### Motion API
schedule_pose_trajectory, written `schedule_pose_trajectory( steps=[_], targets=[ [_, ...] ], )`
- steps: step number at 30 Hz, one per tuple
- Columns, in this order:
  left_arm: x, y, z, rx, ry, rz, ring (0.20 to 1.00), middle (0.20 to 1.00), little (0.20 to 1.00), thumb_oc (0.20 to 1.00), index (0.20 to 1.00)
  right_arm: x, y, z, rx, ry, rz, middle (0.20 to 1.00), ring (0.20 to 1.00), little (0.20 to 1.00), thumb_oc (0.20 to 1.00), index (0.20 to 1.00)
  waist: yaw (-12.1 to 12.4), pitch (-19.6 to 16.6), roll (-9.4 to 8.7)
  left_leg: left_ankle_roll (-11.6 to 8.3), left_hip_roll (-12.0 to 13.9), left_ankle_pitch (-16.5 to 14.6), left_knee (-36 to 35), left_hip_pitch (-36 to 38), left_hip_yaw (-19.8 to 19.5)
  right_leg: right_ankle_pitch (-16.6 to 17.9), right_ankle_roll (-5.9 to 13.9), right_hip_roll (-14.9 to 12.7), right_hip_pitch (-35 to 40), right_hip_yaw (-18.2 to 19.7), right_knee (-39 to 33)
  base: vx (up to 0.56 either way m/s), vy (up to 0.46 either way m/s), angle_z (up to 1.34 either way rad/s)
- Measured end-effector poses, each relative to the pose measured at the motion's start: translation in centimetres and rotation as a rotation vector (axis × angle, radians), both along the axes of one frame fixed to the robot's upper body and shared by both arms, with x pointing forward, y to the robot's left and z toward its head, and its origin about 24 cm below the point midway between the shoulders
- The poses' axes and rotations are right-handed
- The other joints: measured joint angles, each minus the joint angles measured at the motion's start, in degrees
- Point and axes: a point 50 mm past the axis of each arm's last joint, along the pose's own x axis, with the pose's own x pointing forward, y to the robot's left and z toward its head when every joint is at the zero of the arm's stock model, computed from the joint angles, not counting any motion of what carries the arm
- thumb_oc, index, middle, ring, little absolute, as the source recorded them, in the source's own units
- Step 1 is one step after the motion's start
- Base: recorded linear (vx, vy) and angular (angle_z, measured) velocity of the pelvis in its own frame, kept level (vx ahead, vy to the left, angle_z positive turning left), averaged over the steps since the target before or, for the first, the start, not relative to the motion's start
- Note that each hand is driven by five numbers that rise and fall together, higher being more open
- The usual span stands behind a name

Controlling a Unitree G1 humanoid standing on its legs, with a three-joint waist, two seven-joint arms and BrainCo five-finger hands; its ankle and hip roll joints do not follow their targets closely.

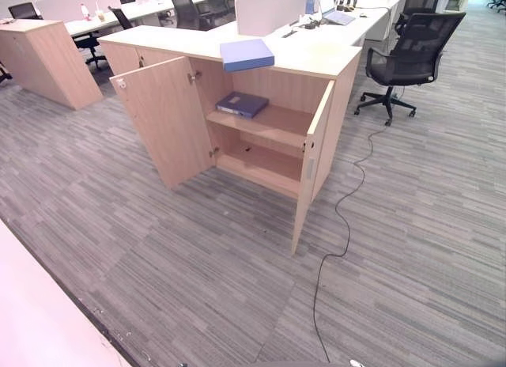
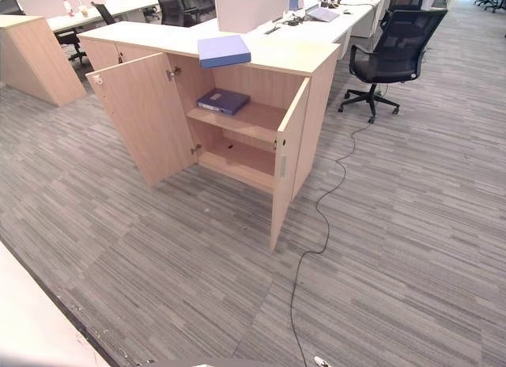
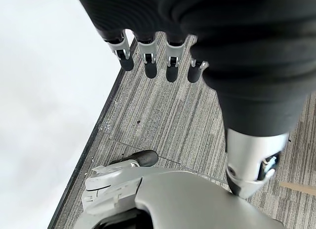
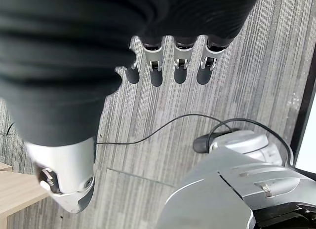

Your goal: Put the empty folder in the office cabinet

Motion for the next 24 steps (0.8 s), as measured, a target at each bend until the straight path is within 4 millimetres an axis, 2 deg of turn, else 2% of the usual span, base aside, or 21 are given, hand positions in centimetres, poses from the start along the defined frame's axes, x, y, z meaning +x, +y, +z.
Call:
schedule_pose_trajectory(
  steps=[24],
  targets=[
    [0.75, -0.05, 0.08, 0.034, -0.016, -0.041, 1.000, 1.000, 1.000, 1.000, 1.000, -0.09, -0.47, 0.11, -0.016, 0.012, 0.002, 1.000, 1.000, 1.000, 1.000, 1.000, 0.01, 0.43, 0.29, -0.02, 0.00, 0.01, -0.86, 1.11, -0.15, 1.14, -0.02, 0.07, 2.35, -0.13, -3.39, 0.00, 0.000, 0.00]
  ],
)
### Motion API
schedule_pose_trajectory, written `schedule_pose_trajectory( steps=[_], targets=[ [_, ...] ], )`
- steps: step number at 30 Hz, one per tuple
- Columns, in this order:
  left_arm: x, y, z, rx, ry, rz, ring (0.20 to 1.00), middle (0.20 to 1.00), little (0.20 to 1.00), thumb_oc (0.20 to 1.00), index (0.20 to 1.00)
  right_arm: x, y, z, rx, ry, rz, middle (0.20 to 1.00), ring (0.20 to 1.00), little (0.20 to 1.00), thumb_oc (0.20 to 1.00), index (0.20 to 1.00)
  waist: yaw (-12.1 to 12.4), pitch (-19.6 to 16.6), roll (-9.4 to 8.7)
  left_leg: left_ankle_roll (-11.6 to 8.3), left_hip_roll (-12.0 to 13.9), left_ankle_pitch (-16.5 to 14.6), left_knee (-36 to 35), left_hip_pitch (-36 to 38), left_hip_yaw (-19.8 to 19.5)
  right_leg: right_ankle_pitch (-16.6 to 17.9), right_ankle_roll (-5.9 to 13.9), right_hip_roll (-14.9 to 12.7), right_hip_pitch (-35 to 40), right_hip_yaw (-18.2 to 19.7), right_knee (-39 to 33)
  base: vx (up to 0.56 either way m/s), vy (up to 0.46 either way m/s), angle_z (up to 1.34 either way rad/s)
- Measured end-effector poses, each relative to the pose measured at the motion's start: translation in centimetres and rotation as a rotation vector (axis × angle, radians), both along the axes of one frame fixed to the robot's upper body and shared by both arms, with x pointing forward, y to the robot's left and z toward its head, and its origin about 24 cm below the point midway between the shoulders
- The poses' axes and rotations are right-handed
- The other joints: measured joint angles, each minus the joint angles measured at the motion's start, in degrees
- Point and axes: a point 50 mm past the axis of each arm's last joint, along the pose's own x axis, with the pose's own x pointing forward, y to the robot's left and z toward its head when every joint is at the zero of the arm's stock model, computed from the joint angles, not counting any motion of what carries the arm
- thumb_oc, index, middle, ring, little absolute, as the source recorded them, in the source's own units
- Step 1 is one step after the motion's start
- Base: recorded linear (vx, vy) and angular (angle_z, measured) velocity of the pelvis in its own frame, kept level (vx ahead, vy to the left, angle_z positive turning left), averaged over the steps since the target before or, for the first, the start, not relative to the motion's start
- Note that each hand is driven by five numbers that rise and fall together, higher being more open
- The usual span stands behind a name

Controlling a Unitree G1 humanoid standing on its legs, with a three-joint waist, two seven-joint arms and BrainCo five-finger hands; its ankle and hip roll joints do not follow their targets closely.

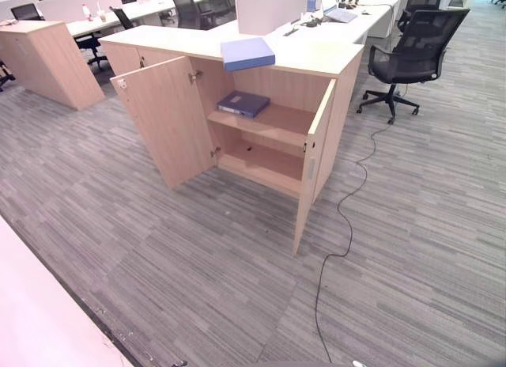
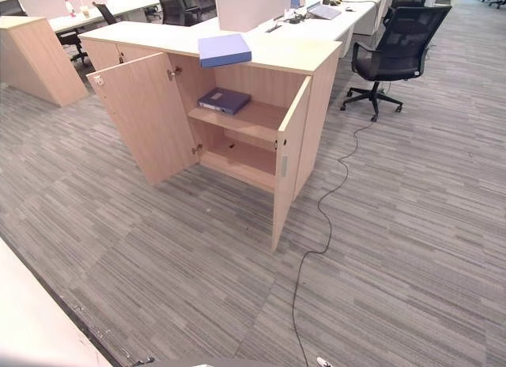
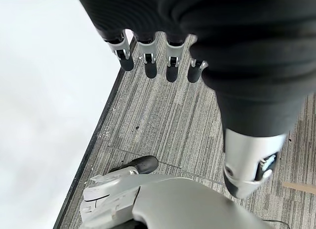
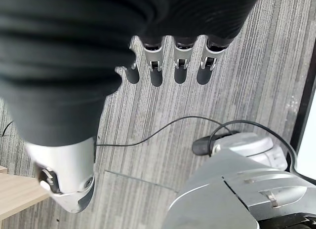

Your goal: Put the empty folder in the office cabinet

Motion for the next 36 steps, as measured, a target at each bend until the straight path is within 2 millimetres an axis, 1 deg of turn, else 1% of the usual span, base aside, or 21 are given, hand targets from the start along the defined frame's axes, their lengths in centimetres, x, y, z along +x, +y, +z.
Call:
schedule_pose_trajectory(
  steps=[24, 28, 33, 34, 36],
  targets=[
    [-0.1, 0.1, 0.0, 0.010, 0.024, -0.028, 1.000, 1.000, 1.000, 1.000, 1.000, 0.0, 0.1, 0.0, 0.004, 0.003, 0.016, 1.000, 1.000, 1.000, 1.000, 1.000, -0.01, 0.02, -0.09, -0.02, 0.00, 0.02, -0.10, 0.17, 0.00, 0.49, -0.07, 0.02, 0.48, 0.00, -0.74, 0.00, 0.000, 0.00],
    [-0.3, 0.1, -0.1, 0.016, 0.028, -0.034, 1.000, 1.000, 1.000, 1.000, 1.000, 0.0, 0.1, 0.0, 0.002, 0.012, 0.047, 1.000, 1.000, 1.000, 1.000, 1.000, 0.00, 0.01, -0.16, -0.09, 0.00, 0.07, -0.10, 0.26, -0.14, 1.21, -0.01, 0.05, 1.44, -0.15, -2.29, -0.01, -0.026, 0.02],
    [-0.7, 0.4, -0.1, 0.030, 0.038, -0.020, 1.000, 1.000, 1.000, 1.000, 1.000, 0.4, 0.3, 0.0, 0.000, 0.013, 0.093, 1.000, 1.000, 1.000, 1.000, 1.000, 0.14, 0.07, -0.43, -0.68, 0.16, 0.49, -0.10, -0.08, -1.49, 1.23, -0.02, 0.27, 1.62, -1.41, -2.41, -0.03, -0.069, 0.14],
    [-1.0, 0.5, -0.1, 0.036, 0.048, -0.014, 1.000, 1.000, 1.000, 1.000, 1.000, 0.6, 0.3, 0.0, -0.001, 0.008, 0.096, 1.000, 1.000, 1.000, 1.000, 1.000, 0.30, 0.08, -0.44, -0.89, 0.35, 0.63, 0.00, -0.35, -1.62, 1.21, -0.03, 0.43, 1.51, -1.57, -2.31, -0.05, -0.079, 0.08],
    [-0.9, 0.7, 0.0, 0.044, 0.044, -0.009, 1.000, 1.000, 1.000, 1.000, 1.000, 1.1, 0.4, 0.0, -0.004, 0.006, 0.129, 1.000, 1.000, 1.000, 1.000, 1.000, 0.26, 0.46, -0.72, -1.12, 0.44, 0.77, 0.30, -0.75, -2.05, 1.23, -0.06, 0.51, 1.28, -1.92, -2.39, -0.07, -0.087, 0.10]
  ],
)
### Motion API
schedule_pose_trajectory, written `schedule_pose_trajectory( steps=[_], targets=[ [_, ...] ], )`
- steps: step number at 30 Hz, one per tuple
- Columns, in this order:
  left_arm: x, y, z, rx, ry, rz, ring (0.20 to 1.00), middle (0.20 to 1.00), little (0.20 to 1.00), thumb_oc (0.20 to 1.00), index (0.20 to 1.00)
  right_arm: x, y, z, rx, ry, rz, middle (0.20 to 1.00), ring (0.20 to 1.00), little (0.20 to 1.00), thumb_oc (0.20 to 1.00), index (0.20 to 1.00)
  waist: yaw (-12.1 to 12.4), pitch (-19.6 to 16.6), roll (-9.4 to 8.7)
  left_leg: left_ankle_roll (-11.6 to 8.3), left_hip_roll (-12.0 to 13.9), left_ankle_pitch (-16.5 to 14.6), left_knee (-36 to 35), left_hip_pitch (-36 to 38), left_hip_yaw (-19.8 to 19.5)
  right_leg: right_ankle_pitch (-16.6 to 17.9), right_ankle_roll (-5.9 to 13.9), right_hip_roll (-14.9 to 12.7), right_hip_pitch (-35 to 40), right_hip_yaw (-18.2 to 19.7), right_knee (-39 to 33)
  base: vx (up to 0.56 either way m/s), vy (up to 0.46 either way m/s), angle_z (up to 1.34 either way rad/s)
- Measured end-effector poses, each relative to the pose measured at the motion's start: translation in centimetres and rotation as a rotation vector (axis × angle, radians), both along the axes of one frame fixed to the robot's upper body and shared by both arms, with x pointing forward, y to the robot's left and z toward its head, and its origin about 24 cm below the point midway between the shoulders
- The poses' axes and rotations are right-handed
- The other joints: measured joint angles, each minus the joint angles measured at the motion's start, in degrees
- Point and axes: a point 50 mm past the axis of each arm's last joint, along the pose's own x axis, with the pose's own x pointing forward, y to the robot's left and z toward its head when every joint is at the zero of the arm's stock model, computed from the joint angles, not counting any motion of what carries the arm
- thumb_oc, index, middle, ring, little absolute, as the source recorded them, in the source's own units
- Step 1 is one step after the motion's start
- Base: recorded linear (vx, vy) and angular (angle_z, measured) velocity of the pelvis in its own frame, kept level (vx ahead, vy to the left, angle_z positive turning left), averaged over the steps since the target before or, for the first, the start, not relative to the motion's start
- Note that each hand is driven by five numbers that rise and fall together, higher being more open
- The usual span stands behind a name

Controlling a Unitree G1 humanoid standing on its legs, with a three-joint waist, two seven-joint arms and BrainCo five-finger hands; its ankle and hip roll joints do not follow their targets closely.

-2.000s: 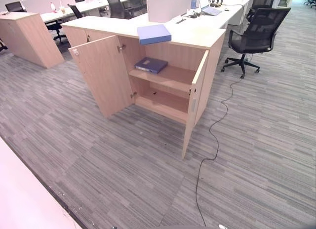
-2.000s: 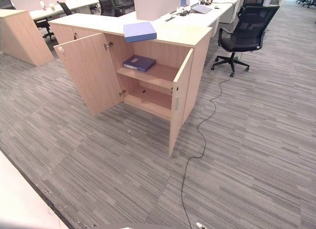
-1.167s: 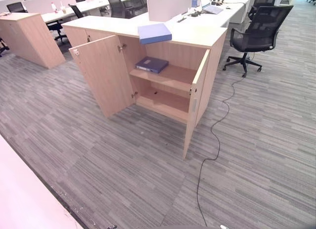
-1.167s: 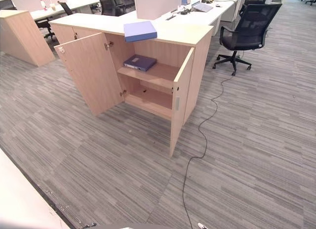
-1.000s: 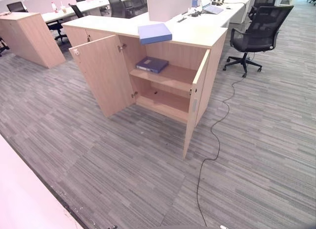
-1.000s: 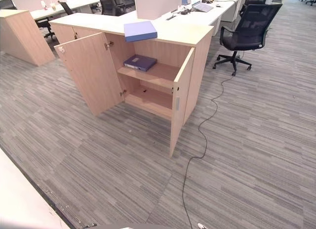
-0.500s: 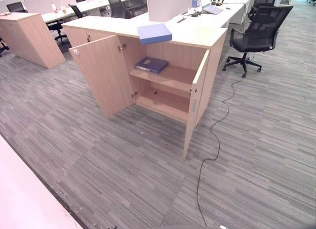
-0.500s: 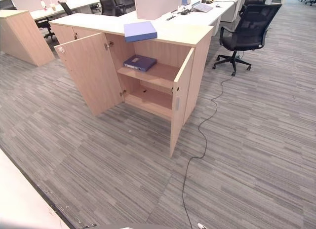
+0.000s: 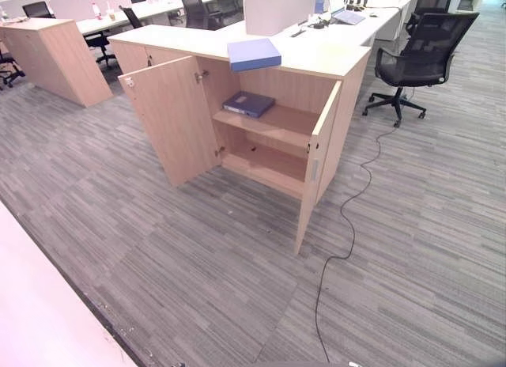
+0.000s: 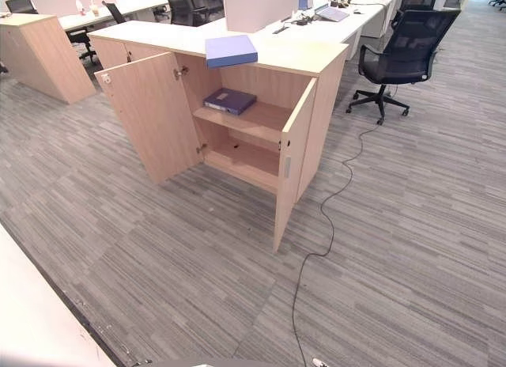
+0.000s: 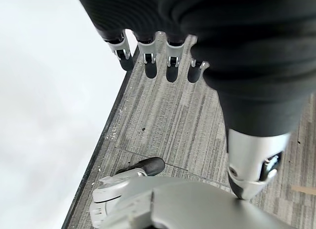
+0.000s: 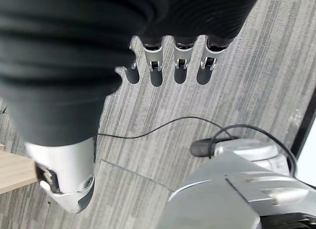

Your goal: Put the empty folder in the office cabinet

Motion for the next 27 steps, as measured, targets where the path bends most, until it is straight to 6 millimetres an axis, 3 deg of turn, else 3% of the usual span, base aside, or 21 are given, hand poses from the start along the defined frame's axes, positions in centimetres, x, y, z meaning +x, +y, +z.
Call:
schedule_pose_trajectory(
  steps=[10, 11, 12, 13, 14, 16, 17, 19, 22, 24, 27],
  targets=[
    [-0.5, 0.6, 0.0, 0.025, 0.009, 0.094, 1.000, 1.000, 1.000, 1.000, 1.000, 3.3, -0.1, 0.5, -0.025, -0.057, 0.090, 1.000, 1.000, 1.000, 1.000, 1.000, 2.38, 3.58, -1.07, -2.84, 0.76, 1.51, 4.76, -6.15, -3.95, -0.69, -1.95, 0.99, -3.87, -3.53, 2.57, -0.07, -0.063, 0.19],
    [-0.4, 0.6, 0.0, 0.025, 0.006, 0.094, 1.000, 1.000, 1.000, 1.000, 1.000, 3.7, -0.1, 0.6, -0.030, -0.064, 0.092, 1.000, 1.000, 1.000, 1.000, 1.000, 2.64, 3.96, -1.02, -3.70, 0.65, 2.14, 5.34, -7.05, -4.39, -0.70, -2.00, 0.89, -4.23, -4.01, 3.10, -0.10, -0.017, 0.39],
    [0.8, 0.6, 0.2, 0.026, -0.025, 0.105, 1.000, 1.000, 1.000, 1.000, 1.000, 4.1, -0.4, 0.8, -0.041, -0.075, 0.092, 1.000, 1.000, 1.000, 1.000, 1.000, 3.10, 4.75, -1.59, -6.31, -0.31, 4.21, 7.06, -9.73, -4.98, -0.21, -3.25, -0.15, -5.63, -5.36, 3.85, -0.08, -0.011, 0.40],
    [1.1, 0.6, 0.2, 0.027, -0.034, 0.111, 1.000, 1.000, 1.000, 1.000, 1.000, 4.4, -0.5, 0.9, -0.047, -0.081, 0.093, 1.000, 1.000, 1.000, 1.000, 1.000, 3.50, 5.13, -1.80, -7.46, -0.80, 5.77, 7.25, -10.53, -4.99, -0.11, -3.48, -0.64, -6.50, -5.75, 4.28, -0.08, -0.014, 0.52],
    [1.4, 0.6, 0.3, 0.031, -0.044, 0.119, 1.000, 1.000, 1.000, 1.000, 1.000, 4.6, -0.7, 1.0, -0.058, -0.085, 0.093, 1.000, 1.000, 1.000, 1.000, 1.000, 3.38, 5.89, -2.97, -7.76, -0.99, 6.60, 8.36, -12.52, -2.03, 1.72, -5.58, -2.14, -6.88, -8.38, 3.91, 0.00, -0.011, 0.49],
    [1.7, 0.7, 0.3, 0.034, -0.058, 0.143, 1.000, 1.000, 1.000, 1.000, 1.000, 4.7, -0.6, 1.0, -0.058, -0.089, 0.093, 1.000, 1.000, 1.000, 1.000, 1.000, 2.52, 6.37, -3.71, -3.93, 0.40, 3.78, 11.30, -13.41, 4.30, 1.96, -6.19, -2.96, -5.77, -10.20, 1.81, 0.07, 0.004, 0.65],
    [1.6, 1.0, 0.4, 0.045, -0.062, 0.177, 1.000, 1.000, 1.000, 1.000, 1.000, 4.5, -0.6, 0.9, -0.058, -0.080, 0.090, 1.000, 1.000, 1.000, 1.000, 1.000, 2.44, 6.61, -4.14, -3.12, 2.79, 3.16, 11.77, -13.18, 6.81, 1.94, -6.22, -3.16, -4.50, -11.51, 0.88, 0.15, 0.045, 0.72],
    [1.7, 1.2, 0.5, 0.046, -0.088, 0.213, 1.000, 1.000, 1.000, 1.000, 1.000, 3.9, -0.7, 0.8, -0.064, -0.065, 0.083, 1.000, 1.000, 1.000, 1.000, 1.000, 2.66, 6.66, -4.10, -3.15, 5.40, 3.18, 10.88, -11.36, 8.09, 1.58, -5.70, -3.12, -3.29, -12.22, 0.23, 0.14, 0.047, 0.44],
    [1.7, 1.3, 0.5, 0.034, -0.105, 0.296, 1.000, 1.000, 1.000, 1.000, 1.000, 3.6, -0.6, 0.8, -0.063, -0.059, 0.079, 1.000, 1.000, 1.000, 1.000, 1.000, 3.28, 6.53, -3.95, -5.11, 7.93, 4.63, 7.96, -10.92, 9.07, 1.43, -5.10, -3.10, -0.20, -14.20, -1.90, 0.13, 0.087, 0.28],
    [1.5, 1.3, 0.5, 0.034, -0.103, 0.304, 1.000, 1.000, 1.000, 1.000, 1.000, 3.4, -0.6, 0.7, -0.063, -0.054, 0.078, 1.000, 1.000, 1.000, 1.000, 1.000, 3.37, 6.52, -3.86, -5.56, 8.94, 5.12, 6.13, -11.37, 10.15, 1.06, -4.97, -3.08, 0.90, -15.41, -1.91, 0.09, 0.106, 0.25],
    [0.8, 1.0, 0.3, 0.035, -0.077, 0.306, 1.000, 1.000, 1.000, 1.000, 1.000, 2.7, -0.7, 0.6, -0.063, -0.043, 0.073, 1.000, 1.000, 1.000, 1.000, 1.000, 3.56, 6.07, -3.37, -5.89, 9.64, 5.59, 3.06, -11.89, 12.74, 0.26, -2.88, -2.97, 2.78, -16.96, -1.59, 0.16, 0.156, 0.16]
  ],
)
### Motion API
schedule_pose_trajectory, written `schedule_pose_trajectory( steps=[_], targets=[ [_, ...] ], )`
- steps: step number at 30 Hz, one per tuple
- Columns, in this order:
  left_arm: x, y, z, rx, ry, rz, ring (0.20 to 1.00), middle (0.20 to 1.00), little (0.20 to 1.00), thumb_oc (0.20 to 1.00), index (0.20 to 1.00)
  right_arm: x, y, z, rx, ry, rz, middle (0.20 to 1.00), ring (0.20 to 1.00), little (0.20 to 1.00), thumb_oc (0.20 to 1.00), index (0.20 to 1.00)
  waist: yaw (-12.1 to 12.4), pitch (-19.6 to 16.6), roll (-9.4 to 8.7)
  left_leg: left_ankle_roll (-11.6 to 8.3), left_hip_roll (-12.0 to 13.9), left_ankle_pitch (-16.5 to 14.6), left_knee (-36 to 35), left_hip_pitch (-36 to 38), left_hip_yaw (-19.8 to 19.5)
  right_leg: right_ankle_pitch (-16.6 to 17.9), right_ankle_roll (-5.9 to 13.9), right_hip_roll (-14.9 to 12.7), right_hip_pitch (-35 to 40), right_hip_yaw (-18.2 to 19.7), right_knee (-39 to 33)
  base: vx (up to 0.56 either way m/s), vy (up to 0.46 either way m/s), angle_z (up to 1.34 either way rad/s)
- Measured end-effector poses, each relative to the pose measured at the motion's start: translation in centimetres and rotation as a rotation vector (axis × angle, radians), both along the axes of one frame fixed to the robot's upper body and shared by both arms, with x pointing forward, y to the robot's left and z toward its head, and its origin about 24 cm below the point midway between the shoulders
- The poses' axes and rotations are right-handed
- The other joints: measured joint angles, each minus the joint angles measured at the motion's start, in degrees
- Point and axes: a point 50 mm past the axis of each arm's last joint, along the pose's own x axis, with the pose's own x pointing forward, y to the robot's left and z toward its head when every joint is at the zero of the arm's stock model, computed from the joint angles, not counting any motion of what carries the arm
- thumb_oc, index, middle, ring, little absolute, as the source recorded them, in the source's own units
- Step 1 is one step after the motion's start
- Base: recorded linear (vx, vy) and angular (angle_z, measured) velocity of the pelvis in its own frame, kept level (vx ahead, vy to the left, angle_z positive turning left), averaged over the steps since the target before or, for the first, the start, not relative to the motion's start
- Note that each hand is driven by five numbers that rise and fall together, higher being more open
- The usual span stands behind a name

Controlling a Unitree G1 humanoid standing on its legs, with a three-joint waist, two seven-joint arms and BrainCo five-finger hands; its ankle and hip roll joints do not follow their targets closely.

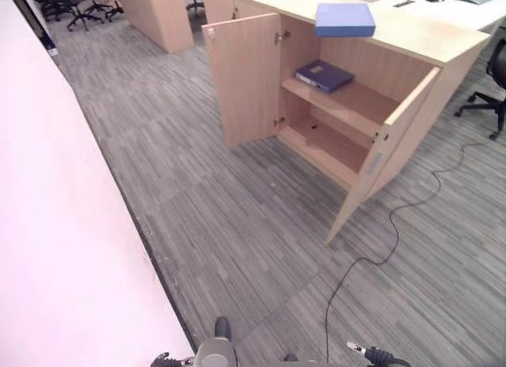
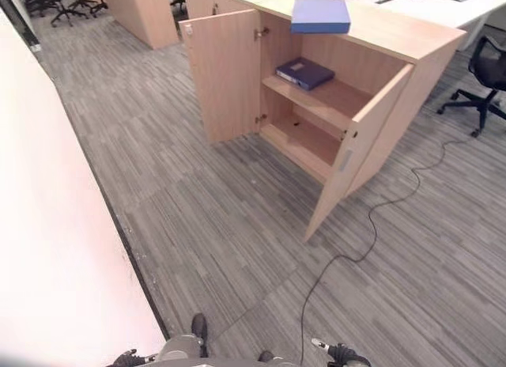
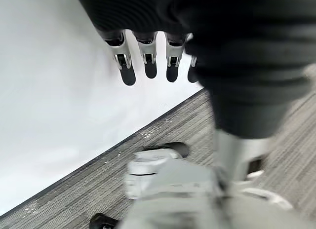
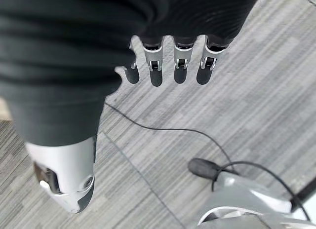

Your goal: Put the empty folder in the office cabinet

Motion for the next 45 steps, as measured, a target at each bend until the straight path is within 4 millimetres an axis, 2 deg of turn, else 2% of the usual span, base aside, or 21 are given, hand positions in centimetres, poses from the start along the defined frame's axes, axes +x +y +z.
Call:
schedule_pose_trajectory(
  steps=[2, 4, 5, 7, 8, 11, 12, 14, 16, 17, 18, 19, 21, 24, 25, 26, 27, 28, 31, 35, 45],
  targets=[
    [-1.1, -0.3, -0.2, -0.009, 0.028, 0.004, 1.000, 1.000, 1.000, 1.000, 1.000, -0.8, -0.2, -0.1, -0.006, 0.018, -0.009, 1.000, 1.000, 1.000, 1.000, 1.000, 0.03, -1.07, 0.68, 0.48, -0.06, 0.31, -1.23, 0.17, 0.44, -0.77, 1.26, 0.03, 0.86, 0.27, 0.11, 0.11, 0.208, -0.01],
    [-1.5, -0.6, -0.3, -0.020, 0.038, 0.004, 1.000, 1.000, 1.000, 1.000, 1.000, -1.2, -0.4, -0.1, -0.009, 0.028, -0.024, 1.000, 1.000, 1.000, 1.000, 1.000, -0.32, -2.04, 1.40, 2.17, -0.45, 1.39, -2.14, 1.02, 0.26, -1.38, 2.43, 0.04, 1.16, 0.47, 0.32, 0.11, 0.189, -0.03],
    [-2.1, -1.0, -0.4, -0.025, 0.060, 0.009, 1.000, 1.000, 1.000, 1.000, 1.000, -2.1, -0.3, -0.3, -0.003, 0.046, -0.039, 1.000, 1.000, 1.000, 1.000, 1.000, -0.55, -3.93, 2.34, 3.15, -1.44, 2.79, -3.21, 2.97, 0.42, -2.68, 4.27, -0.43, 1.64, 1.05, 1.04, 0.16, 0.236, 0.09],
    [-1.9, -0.5, -0.3, -0.009, 0.057, 0.001, 1.000, 1.000, 1.000, 1.000, 1.000, -2.2, 0.4, -0.5, 0.018, 0.048, -0.040, 1.000, 1.000, 1.000, 1.000, 1.000, -0.44, -4.33, 1.44, 4.24, -2.49, 2.43, -3.30, 3.22, 0.40, -2.71, 4.61, -1.83, 0.98, 1.65, 3.00, 0.17, 0.270, 0.14],
    [-1.1, -0.1, -0.2, -0.002, 0.040, -0.015, 1.000, 1.000, 1.000, 1.000, 1.000, -2.2, 1.1, -0.7, 0.038, 0.053, -0.051, 1.000, 1.000, 1.000, 1.000, 1.000, -0.28, -5.13, 0.02, 5.35, -4.57, 1.11, -3.60, 3.83, 0.34, -3.41, 5.82, -4.05, 1.15, 2.43, 4.01, 0.11, 0.187, 0.17],
    [-0.7, -0.1, -0.1, -0.001, 0.026, -0.042, 1.000, 1.000, 1.000, 1.000, 1.000, -1.5, 1.3, -0.6, 0.049, 0.037, -0.045, 1.000, 1.000, 1.000, 1.000, 1.000, -0.26, -5.77, -0.77, 6.63, -7.36, -0.26, -4.08, 5.27, 0.30, -5.34, 7.92, -7.21, 1.20, 2.64, 6.81, 0.13, 0.327, 0.09],
    [0.2, -0.5, -0.1, -0.014, 0.009, -0.055, 1.000, 1.000, 1.000, 1.000, 1.000, -1.1, 1.3, -0.6, 0.052, 0.028, -0.041, 1.000, 1.000, 1.000, 1.000, 1.000, -0.02, -5.94, -0.77, 6.87, -8.83, -2.01, -4.55, 5.95, 0.44, -5.45, 8.35, -8.50, 0.49, 3.45, 8.60, 0.16, 0.516, -0.05],
    [0.2, -1.5, -0.3, -0.049, 0.020, -0.074, 1.000, 1.000, 1.000, 1.000, 1.000, -0.5, 0.9, -0.4, 0.044, 0.012, -0.038, 1.000, 1.000, 1.000, 1.000, 1.000, -0.34, -5.62, 1.70, 7.53, -8.44, -2.71, -5.00, 6.78, 0.29, -5.82, 8.41, -9.49, -1.65, 3.27, 15.59, 0.08, 0.395, -0.03],
    [0.6, -2.3, -0.4, -0.078, 0.006, -0.092, 1.000, 1.000, 1.000, 1.000, 1.000, -0.6, 0.8, -0.4, 0.042, 0.021, -0.026, 1.000, 1.000, 1.000, 1.000, 1.000, -0.38, -6.29, 3.65, 8.45, -8.82, -3.67, -4.99, 7.59, 0.17, -5.95, 7.92, -12.25, -7.64, 4.32, 29.77, 0.05, 0.293, 0.03],
    [0.9, -2.1, -0.3, -0.055, -0.001, -0.075, 1.000, 1.000, 1.000, 1.000, 1.000, -1.3, 1.7, -0.7, 0.067, 0.035, -0.026, 1.000, 1.000, 1.000, 1.000, 1.000, -0.44, -6.25, 3.70, 9.25, -9.73, -4.16, -4.95, 8.81, -0.52, -4.81, 7.17, -14.60, -11.00, 5.05, 38.06, 0.07, 0.265, 0.04],
    [0.8, -1.9, -0.3, -0.049, 0.000, -0.066, 1.000, 1.000, 1.000, 1.000, 1.000, -1.3, 1.5, -0.6, 0.060, 0.039, -0.021, 1.000, 1.000, 1.000, 1.000, 1.000, -0.43, -6.38, 3.12, 10.31, -10.60, -4.22, -4.97, 9.24, -1.64, -3.54, 8.39, -15.57, -13.00, 6.91, 42.93, 0.11, 0.303, 0.32],
    [0.7, -1.8, -0.3, -0.045, 0.009, -0.082, 1.000, 1.000, 1.000, 1.000, 1.000, -1.8, 1.3, -0.7, 0.052, 0.048, -0.019, 1.000, 1.000, 1.000, 1.000, 1.000, -1.34, -6.36, 2.85, 10.99, -11.10, -4.41, -4.98, 10.23, -3.73, -3.47, 8.28, -17.11, -16.05, 7.31, 49.61, 0.10, 0.112, 0.47],
    [0.5, -1.7, -0.3, -0.034, 0.018, -0.126, 1.000, 1.000, 1.000, 1.000, 1.000, -1.7, 1.4, -0.7, 0.053, 0.046, -0.016, 1.000, 1.000, 1.000, 1.000, 1.000, -2.41, -6.10, 2.87, 11.51, -11.05, -4.57, -4.98, 9.88, -6.00, -5.75, 8.10, -16.04, -17.04, 8.69, 45.86, 0.10, 0.050, 0.62],
    [1.1, -1.6, -0.2, -0.027, 0.012, -0.155, 1.000, 1.000, 1.000, 1.000, 1.000, -0.3, 1.3, -0.4, 0.053, 0.007, -0.011, 1.000, 1.000, 1.000, 1.000, 1.000, -4.29, -3.42, 5.21, 11.24, -7.35, -4.37, -3.48, 9.00, -11.06, -5.98, 8.28, -7.23, -18.71, 13.26, 27.44, 0.08, 0.022, 0.62],
    [1.3, -1.2, -0.1, -0.016, 0.008, -0.158, 1.000, 1.000, 1.000, 1.000, 1.000, -0.1, 1.4, -0.4, 0.060, -0.001, -0.014, 1.000, 1.000, 1.000, 1.000, 1.000, -4.69, -2.84, 5.13, 10.55, -6.70, -4.05, -3.32, 8.81, -11.94, -5.07, 8.56, -5.25, -18.95, 14.84, 23.80, 0.10, 0.023, 0.88],
    [1.1, -0.4, 0.0, 0.003, 0.018, -0.167, 1.000, 1.000, 1.000, 1.000, 1.000, 0.1, 1.8, -0.5, 0.071, -0.004, -0.012, 1.000, 1.000, 1.000, 1.000, 1.000, -5.01, -2.29, 3.79, 10.10, -6.82, -4.08, -3.22, 8.83, -12.88, -2.86, 9.21, -3.87, -18.09, 15.78, 18.12, 0.11, 0.007, 0.71],
    [1.0, 0.2, 0.2, 0.021, 0.022, -0.175, 1.000, 1.000, 1.000, 1.000, 1.000, -0.2, 2.1, -0.6, 0.081, 0.003, -0.016, 1.000, 1.000, 1.000, 1.000, 1.000, -5.36, -1.69, 1.75, 8.13, -7.21, -4.41, -4.13, 9.04, -13.99, -0.43, 7.92, -3.30, -17.08, 16.64, 15.58, 0.11, 0.002, 1.08],
    [0.9, 0.4, 0.2, 0.024, 0.028, -0.186, 1.000, 1.000, 1.000, 1.000, 1.000, -1.1, 2.0, -0.7, 0.080, 0.025, -0.034, 1.000, 1.000, 1.000, 1.000, 1.000, -5.48, -1.53, 1.31, 7.52, -6.86, -5.21, -3.89, 10.78, -15.00, 0.13, 7.44, -2.35, -14.75, 17.10, 13.51, 0.15, -0.010, 0.73],
    [-1.4, 0.0, -0.2, 0.002, 0.079, -0.180, 1.000, 1.000, 1.000, 1.000, 1.000, -1.3, 0.7, -0.4, 0.048, 0.015, -0.040, 1.000, 1.000, 1.000, 1.000, 1.000, -4.23, -1.91, 2.11, 6.71, -7.03, -6.59, -3.27, 12.78, -12.83, 1.68, 6.25, -0.16, -13.69, 15.82, 11.21, 0.10, -0.011, 0.09],
    [-1.6, 0.2, -0.1, 0.002, 0.089, -0.174, 1.000, 1.000, 1.000, 1.000, 1.000, -1.4, 0.7, -0.4, 0.047, 0.012, -0.041, 1.000, 1.000, 1.000, 1.000, 1.000, -3.65, -2.31, 1.21, 4.55, -5.60, -6.38, -4.01, 12.66, -12.71, 2.16, 5.61, 1.06, -13.32, 14.56, 9.63, 0.15, -0.040, 0.01],
    [-0.9, 1.1, 0.2, 0.027, 0.073, -0.199, 1.000, 1.000, 1.000, 1.000, 1.000, -1.3, 1.2, -0.5, 0.061, 0.008, -0.035, 1.000, 1.000, 1.000, 1.000, 1.000, -3.68, -5.29, 0.51, 3.15, -4.75, -9.01, -2.37, 12.62, -9.03, -1.12, 3.50, 0.62, -16.66, 11.17, 15.09, 0.16, -0.088, -0.17]
  ],
)
